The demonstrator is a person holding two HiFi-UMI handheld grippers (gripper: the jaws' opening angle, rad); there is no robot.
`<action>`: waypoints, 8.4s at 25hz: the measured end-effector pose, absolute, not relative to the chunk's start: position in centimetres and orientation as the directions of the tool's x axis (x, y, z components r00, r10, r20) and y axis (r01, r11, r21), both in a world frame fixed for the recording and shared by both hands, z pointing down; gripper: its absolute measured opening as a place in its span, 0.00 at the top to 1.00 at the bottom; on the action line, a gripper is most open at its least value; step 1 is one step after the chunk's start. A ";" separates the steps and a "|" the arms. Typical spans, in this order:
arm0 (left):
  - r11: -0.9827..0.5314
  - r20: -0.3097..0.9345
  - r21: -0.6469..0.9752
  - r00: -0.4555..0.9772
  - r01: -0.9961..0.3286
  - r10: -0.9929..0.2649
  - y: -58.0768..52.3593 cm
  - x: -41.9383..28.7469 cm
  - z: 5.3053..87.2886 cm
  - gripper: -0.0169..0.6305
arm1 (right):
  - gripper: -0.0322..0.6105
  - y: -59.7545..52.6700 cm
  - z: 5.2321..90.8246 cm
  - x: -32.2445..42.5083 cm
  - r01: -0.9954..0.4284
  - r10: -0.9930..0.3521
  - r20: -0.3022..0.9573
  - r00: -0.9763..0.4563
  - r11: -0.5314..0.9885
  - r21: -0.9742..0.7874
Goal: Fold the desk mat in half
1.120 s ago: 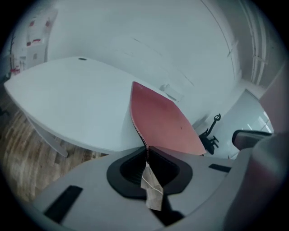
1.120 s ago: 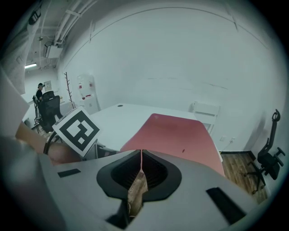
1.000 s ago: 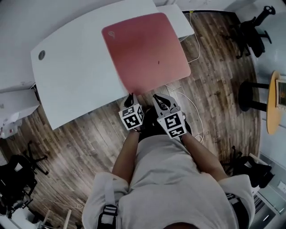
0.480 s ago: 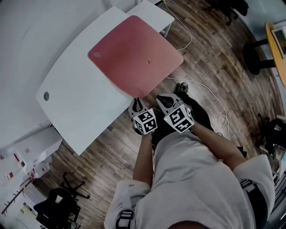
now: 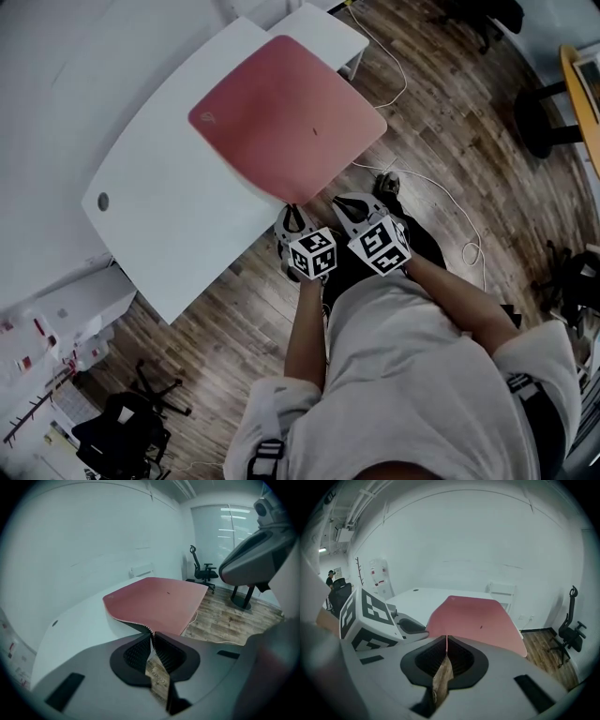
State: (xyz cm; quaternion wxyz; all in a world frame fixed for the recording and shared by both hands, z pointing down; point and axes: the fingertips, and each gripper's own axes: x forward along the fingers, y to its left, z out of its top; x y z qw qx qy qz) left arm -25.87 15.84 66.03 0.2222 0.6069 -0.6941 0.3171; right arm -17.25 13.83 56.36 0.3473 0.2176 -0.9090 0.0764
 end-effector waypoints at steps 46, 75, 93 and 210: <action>-0.210 0.764 -0.241 -0.051 -0.948 -0.643 9.9 -20.2 67.2 0.92 | 0.89 5.1 57.8 -13.7 -0.472 -0.301 0.645 -0.702 0.875 -0.106; -0.308 0.799 -0.227 0.004 -0.924 -0.601 7.6 -16.4 68.6 0.92 | 0.89 2.4 57.9 -10.4 -0.511 -0.329 0.647 -0.688 0.853 -0.109; -0.337 0.809 -0.232 0.011 -0.913 -0.588 6.8 -15.2 68.7 0.92 | 0.89 1.0 58.0 -8.7 -0.534 -0.348 0.650 -0.676 0.839 -0.106; -0.204 0.828 0.014 0.126 -0.979 -0.546 2.0 -9.9 68.0 0.92 | 0.89 -3.8 59.1 -3.7 -0.548 -0.343 0.654 -0.674 0.826 -0.132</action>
